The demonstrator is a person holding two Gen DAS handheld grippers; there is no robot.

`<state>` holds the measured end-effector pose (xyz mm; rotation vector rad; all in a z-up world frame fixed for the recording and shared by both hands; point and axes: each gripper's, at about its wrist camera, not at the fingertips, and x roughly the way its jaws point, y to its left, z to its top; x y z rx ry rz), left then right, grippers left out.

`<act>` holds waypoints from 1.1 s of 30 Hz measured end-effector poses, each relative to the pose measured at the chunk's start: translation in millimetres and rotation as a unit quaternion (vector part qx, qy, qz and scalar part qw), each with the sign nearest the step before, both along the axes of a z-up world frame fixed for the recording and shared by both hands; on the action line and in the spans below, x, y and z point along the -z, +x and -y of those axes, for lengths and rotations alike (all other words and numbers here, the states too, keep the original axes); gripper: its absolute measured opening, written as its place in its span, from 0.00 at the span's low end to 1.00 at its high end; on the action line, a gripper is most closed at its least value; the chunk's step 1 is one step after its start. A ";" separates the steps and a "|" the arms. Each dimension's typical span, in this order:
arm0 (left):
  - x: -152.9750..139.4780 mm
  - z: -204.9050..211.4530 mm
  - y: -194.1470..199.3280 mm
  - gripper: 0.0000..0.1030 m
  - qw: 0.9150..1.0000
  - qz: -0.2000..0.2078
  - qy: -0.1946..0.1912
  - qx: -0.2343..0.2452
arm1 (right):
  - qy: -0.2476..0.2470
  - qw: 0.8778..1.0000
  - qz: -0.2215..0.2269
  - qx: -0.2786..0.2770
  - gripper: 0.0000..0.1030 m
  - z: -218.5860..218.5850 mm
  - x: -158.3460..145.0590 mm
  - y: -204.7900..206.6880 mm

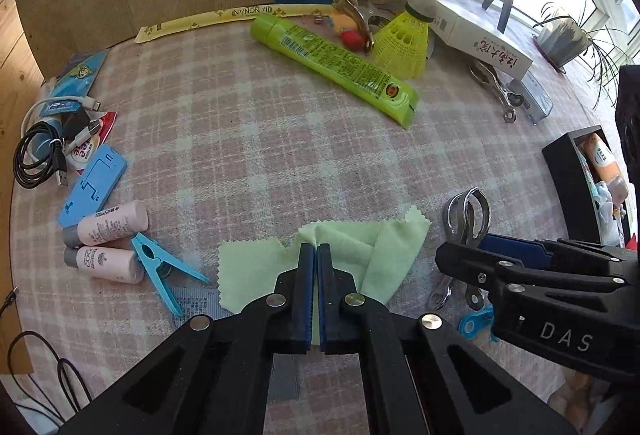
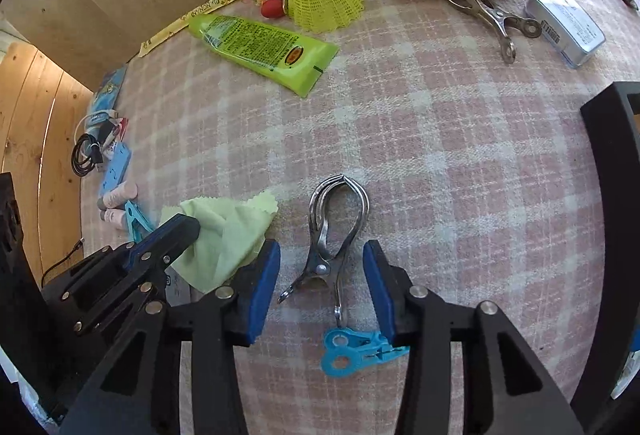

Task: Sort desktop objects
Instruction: 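Grasp the light green cloth with the left gripper while the right gripper lifts the clip, then carry the green cloth with the left gripper and release it into the black tray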

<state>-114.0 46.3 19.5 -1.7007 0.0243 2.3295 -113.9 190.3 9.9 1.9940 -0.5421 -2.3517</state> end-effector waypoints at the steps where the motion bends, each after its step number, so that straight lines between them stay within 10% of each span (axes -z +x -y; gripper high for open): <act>1: -2.2 1.7 0.5 0.01 1.000 0.000 0.006 -0.006 | 0.001 1.000 0.003 -0.006 0.38 1.9 3.3 -1.4; 4: -11.1 8.6 3.1 0.01 1.000 -0.005 0.016 -0.018 | 0.006 1.000 -0.008 -0.017 0.21 -0.2 3.0 -1.6; 17: -74.2 -12.5 19.1 0.01 0.997 -0.057 0.049 -0.030 | -0.036 0.996 -0.074 -0.024 0.20 -53.0 -59.5 21.9; 33: -147.6 -158.2 52.8 0.01 0.984 -0.104 0.107 0.096 | -0.028 0.990 -0.129 0.048 0.20 -192.6 -117.1 106.2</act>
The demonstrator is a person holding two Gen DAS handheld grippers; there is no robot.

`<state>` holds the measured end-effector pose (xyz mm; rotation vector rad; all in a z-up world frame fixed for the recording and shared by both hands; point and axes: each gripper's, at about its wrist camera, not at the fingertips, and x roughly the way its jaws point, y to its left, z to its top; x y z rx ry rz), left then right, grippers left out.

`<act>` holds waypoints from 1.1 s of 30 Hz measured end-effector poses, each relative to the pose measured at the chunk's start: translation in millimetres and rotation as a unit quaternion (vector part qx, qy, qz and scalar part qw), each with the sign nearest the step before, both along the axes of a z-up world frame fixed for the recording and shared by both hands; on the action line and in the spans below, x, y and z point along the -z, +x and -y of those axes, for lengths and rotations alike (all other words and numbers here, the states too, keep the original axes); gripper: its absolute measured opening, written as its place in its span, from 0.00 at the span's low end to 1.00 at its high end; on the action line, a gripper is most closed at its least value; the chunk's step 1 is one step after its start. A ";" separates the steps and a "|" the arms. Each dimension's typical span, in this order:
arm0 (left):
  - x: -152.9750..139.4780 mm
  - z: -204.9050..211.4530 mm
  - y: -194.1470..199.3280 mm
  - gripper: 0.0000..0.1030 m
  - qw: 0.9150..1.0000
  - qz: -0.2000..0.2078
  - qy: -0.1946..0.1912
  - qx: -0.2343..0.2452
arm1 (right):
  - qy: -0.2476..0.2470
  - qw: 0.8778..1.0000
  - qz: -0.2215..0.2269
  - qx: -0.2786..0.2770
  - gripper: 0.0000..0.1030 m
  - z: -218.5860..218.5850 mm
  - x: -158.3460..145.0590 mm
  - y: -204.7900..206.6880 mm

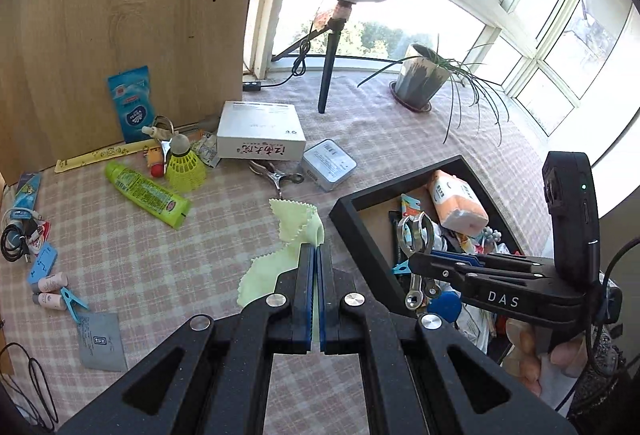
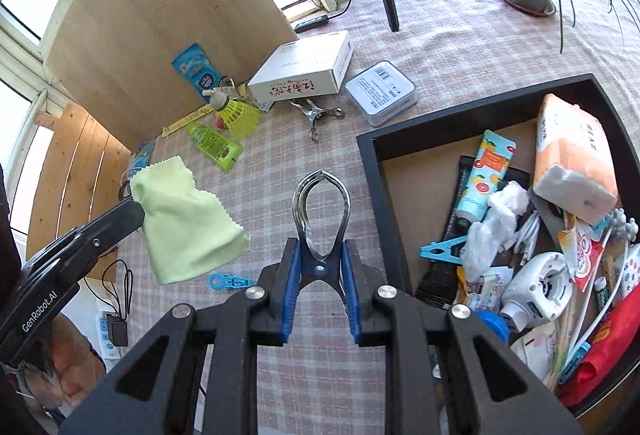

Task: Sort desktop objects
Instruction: 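Carry the green cloth with the left gripper and release it into the black tray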

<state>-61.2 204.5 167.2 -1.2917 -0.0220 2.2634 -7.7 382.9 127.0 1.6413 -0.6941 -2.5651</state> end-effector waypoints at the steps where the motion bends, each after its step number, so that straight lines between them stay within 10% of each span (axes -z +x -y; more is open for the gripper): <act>1: -3.1 -12.1 2.9 0.01 1.000 -0.002 0.003 0.012 | 0.003 1.000 -0.001 0.011 0.20 -13.9 -2.1 8.6; 19: 1.1 -176.5 50.9 0.04 0.987 0.007 0.009 0.163 | 0.030 0.987 0.013 0.156 0.21 -178.6 -4.3 102.9; 22: 5.5 -176.7 49.7 0.34 0.989 0.010 -0.010 0.147 | 0.030 0.986 0.016 0.162 0.49 -183.2 -6.3 106.8; 33: 27.8 -116.9 34.0 0.35 0.996 0.040 -0.035 0.067 | 0.024 0.994 0.003 0.103 0.50 -144.7 -11.9 84.1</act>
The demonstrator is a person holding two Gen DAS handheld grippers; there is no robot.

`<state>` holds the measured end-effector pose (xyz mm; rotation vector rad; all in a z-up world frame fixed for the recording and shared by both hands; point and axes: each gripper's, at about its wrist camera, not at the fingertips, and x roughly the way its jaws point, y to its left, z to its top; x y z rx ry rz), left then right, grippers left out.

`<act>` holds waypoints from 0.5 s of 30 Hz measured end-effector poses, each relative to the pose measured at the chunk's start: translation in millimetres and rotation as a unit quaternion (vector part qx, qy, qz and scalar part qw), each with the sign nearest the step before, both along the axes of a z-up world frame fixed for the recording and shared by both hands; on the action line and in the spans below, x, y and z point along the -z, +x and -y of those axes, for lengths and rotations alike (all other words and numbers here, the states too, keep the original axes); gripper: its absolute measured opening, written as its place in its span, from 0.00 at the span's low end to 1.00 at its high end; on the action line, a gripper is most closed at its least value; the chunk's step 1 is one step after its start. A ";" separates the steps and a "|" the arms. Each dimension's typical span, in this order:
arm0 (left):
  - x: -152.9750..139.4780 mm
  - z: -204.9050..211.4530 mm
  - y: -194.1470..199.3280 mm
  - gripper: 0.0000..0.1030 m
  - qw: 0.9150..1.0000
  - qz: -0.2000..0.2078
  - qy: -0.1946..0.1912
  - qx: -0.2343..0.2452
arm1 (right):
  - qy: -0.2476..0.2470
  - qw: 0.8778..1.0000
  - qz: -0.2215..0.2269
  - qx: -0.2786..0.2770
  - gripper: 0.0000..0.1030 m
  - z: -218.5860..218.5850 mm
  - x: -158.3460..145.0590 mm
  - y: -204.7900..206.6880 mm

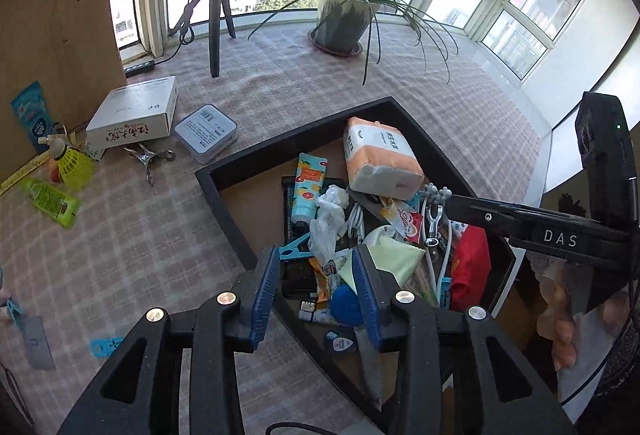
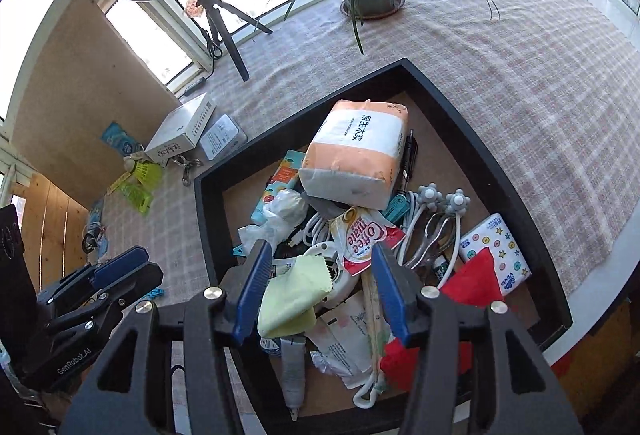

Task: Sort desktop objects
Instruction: 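Carry the green cloth with the left gripper and release it into the black tray, then move the right gripper to the blue clothespin and grasp it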

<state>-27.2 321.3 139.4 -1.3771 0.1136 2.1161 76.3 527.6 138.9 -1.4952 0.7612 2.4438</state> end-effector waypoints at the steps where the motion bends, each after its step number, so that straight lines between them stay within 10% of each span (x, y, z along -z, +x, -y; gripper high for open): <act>1: 2.0 9.7 -1.5 0.35 1.000 0.004 -0.003 -0.011 | -0.001 1.000 0.002 -0.010 0.50 7.6 0.8 -4.6; 15: 45.0 195.5 -15.7 0.35 0.978 0.049 -0.046 -0.197 | 0.010 0.974 0.021 -0.224 0.50 180.8 24.0 -80.1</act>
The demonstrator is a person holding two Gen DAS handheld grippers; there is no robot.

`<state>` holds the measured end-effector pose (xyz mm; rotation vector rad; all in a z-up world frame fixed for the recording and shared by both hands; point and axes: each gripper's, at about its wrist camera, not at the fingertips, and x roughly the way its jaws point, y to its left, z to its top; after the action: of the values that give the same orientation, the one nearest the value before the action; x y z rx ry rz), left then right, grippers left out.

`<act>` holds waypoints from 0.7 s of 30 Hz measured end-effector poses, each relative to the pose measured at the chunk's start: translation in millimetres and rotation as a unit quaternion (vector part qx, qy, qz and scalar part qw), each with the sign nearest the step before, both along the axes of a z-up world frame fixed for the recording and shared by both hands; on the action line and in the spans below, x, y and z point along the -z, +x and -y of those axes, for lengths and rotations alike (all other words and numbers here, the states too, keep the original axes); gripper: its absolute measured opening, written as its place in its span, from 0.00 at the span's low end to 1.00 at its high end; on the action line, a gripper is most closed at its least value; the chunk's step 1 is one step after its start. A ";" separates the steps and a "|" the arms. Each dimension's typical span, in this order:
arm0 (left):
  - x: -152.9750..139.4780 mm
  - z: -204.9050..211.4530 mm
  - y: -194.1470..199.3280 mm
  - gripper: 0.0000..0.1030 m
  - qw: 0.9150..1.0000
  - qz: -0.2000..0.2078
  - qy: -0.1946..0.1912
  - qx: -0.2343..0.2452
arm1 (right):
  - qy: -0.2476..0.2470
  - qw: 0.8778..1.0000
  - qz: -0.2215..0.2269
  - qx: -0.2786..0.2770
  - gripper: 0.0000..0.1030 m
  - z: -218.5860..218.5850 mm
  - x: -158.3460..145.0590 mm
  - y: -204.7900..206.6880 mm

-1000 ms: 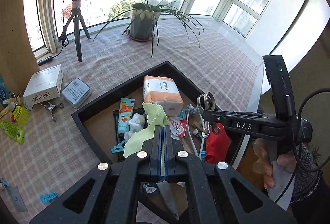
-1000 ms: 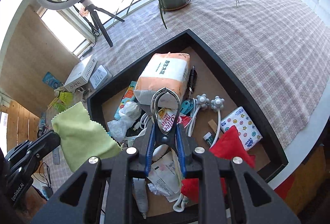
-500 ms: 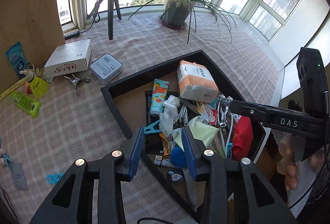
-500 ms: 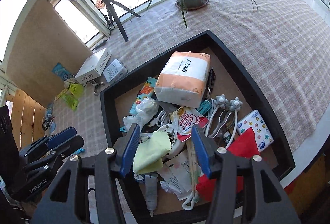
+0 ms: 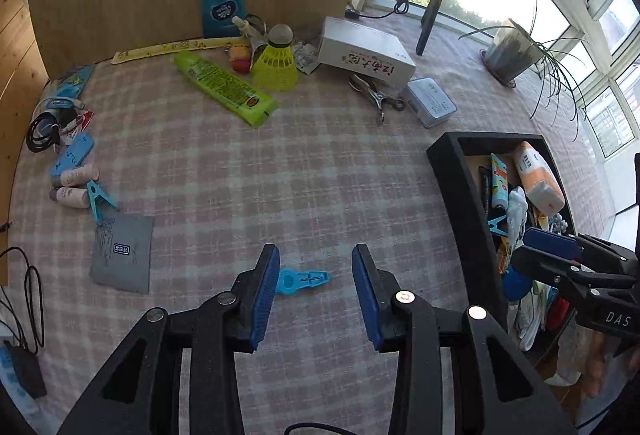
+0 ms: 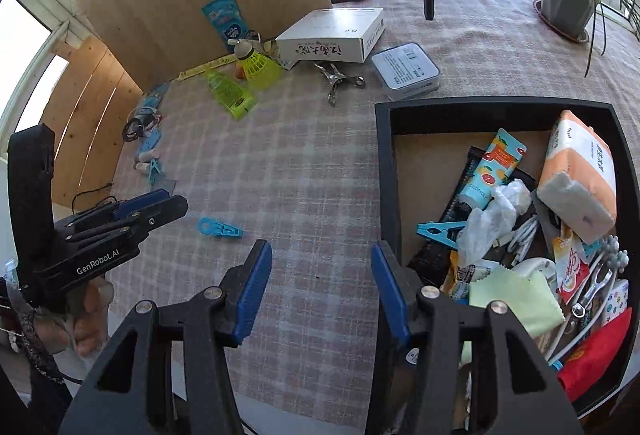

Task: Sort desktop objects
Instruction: 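Move the right gripper to the blue clothespin and grasp it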

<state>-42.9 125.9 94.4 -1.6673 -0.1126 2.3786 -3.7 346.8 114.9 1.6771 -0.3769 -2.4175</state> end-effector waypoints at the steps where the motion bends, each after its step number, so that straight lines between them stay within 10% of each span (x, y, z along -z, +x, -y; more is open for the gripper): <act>1: 4.3 14.0 -0.4 0.36 1.000 0.004 -0.003 -0.012 | 0.003 1.000 0.003 -0.017 0.50 13.3 2.8 -4.8; 21: 71.2 139.2 -53.5 0.58 0.991 0.058 -0.100 -0.060 | 0.128 0.958 0.034 -0.255 0.58 171.1 68.3 -58.3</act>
<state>-96.4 -13.3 23.2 -1.9425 0.0072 2.4474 -62.0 175.7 46.6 1.6933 0.3418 -2.0873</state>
